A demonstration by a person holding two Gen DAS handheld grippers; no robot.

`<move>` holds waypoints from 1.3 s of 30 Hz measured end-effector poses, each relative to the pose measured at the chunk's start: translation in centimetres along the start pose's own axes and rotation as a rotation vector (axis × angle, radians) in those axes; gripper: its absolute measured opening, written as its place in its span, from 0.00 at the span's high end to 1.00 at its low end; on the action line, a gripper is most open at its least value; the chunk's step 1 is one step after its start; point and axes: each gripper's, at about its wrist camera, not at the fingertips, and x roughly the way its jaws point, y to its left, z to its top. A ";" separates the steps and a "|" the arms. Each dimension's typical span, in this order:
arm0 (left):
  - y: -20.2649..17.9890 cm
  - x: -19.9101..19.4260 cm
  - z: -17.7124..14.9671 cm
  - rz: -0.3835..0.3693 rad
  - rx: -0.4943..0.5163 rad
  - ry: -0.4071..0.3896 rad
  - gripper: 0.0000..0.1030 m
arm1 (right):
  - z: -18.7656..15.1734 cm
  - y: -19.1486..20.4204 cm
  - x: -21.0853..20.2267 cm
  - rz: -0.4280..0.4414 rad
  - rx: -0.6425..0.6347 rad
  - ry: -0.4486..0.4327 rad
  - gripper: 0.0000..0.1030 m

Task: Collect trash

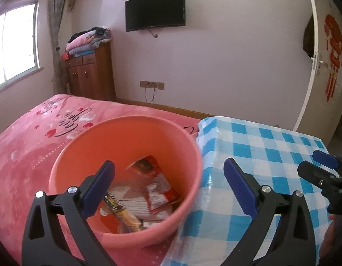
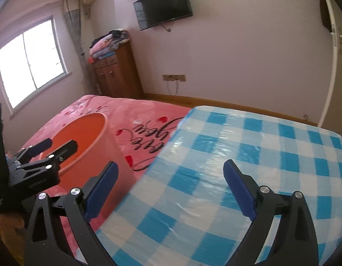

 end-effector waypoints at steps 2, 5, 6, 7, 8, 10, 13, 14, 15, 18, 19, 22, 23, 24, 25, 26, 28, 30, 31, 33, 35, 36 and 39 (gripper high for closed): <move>-1.1 -0.1 -0.1 -0.012 0.011 -0.003 0.04 | -0.4 -0.7 -0.5 -0.016 0.007 -0.006 0.08; -2.5 -0.3 -0.3 -0.034 0.024 -0.004 0.04 | -0.9 -1.9 -1.4 -0.043 0.019 -0.019 0.08; -3.1 -0.3 -0.4 -0.046 0.027 -0.002 0.04 | -1.1 -2.2 -1.7 -0.053 0.021 -0.024 0.08; -3.5 -0.4 -0.4 -0.053 0.028 -0.001 0.04 | -1.3 -2.6 -2.0 -0.065 0.023 -0.029 0.08; -4.0 -0.4 -0.5 -0.063 0.030 0.001 0.04 | -1.5 -3.0 -2.3 -0.075 0.024 -0.031 0.08; -5.1 -0.5 -0.7 -0.087 0.036 0.005 0.04 | -2.0 -3.9 -2.9 -0.098 0.030 -0.037 0.08; -6.9 -0.4 -1.3 -0.119 0.056 0.015 0.04 | -2.7 -5.2 -3.7 -0.125 0.046 -0.039 0.08; -7.4 -0.4 -1.4 -0.125 0.064 0.016 0.04 | -3.0 -5.7 -4.0 -0.133 0.053 -0.040 0.08; -8.1 -0.5 -1.6 -0.132 0.074 0.017 0.04 | -3.3 -6.0 -4.3 -0.140 0.059 -0.040 0.08; -9.8 -0.5 -2.1 -0.163 0.093 0.023 0.04 | -4.2 -7.6 -5.2 -0.173 0.081 -0.045 0.08; -10.3 -0.5 -2.3 -0.173 0.098 0.024 0.04 | -4.4 -8.0 -5.4 -0.180 0.087 -0.045 0.08; -11.9 -0.5 -2.9 -0.200 0.113 0.030 0.04 | -5.3 -9.4 -6.2 -0.204 0.105 -0.043 0.08; -12.2 -0.4 -3.0 -0.207 0.116 0.033 0.04 | -5.7 -9.8 -6.5 -0.214 0.111 -0.044 0.08; -12.8 -0.4 -3.2 -0.219 0.119 0.037 0.04 | -5.9 -10.1 -6.6 -0.222 0.113 -0.044 0.08; -13.3 -0.4 -3.5 -0.230 0.122 0.039 0.04 | -6.3 -10.6 -7.0 -0.234 0.115 -0.045 0.08; -13.8 -0.4 -3.6 -0.238 0.125 0.040 0.04 | -6.5 -10.9 -7.3 -0.246 0.116 -0.047 0.08; -14.9 -0.5 -4.0 -0.251 0.137 0.043 0.04 | -7.0 -11.5 -7.8 -0.267 0.115 -0.049 0.08; -15.9 -0.4 -4.4 -0.262 0.148 0.048 0.04 | -7.6 -12.0 -8.5 -0.292 0.113 -0.053 0.08; -16.2 -0.5 -4.5 -0.267 0.150 0.048 0.04 | -7.7 -12.2 -8.7 -0.299 0.113 -0.055 0.08; -17.1 -0.5 -4.9 -0.281 0.156 0.051 0.04 | -8.2 -12.6 -9.2 -0.313 0.117 -0.059 0.08; -17.7 -0.5 -5.2 -0.292 0.160 0.055 0.04 | -8.7 -13.1 -9.7 -0.326 0.124 -0.063 0.08; -18.1 -0.5 -5.4 -0.298 0.163 0.059 0.04 | -9.0 -13.4 -9.9 -0.333 0.127 -0.065 0.08; -18.9 -0.7 -5.8 -0.309 0.175 0.063 0.04 | -9.7 -13.8 -10.5 -0.357 0.129 -0.068 0.08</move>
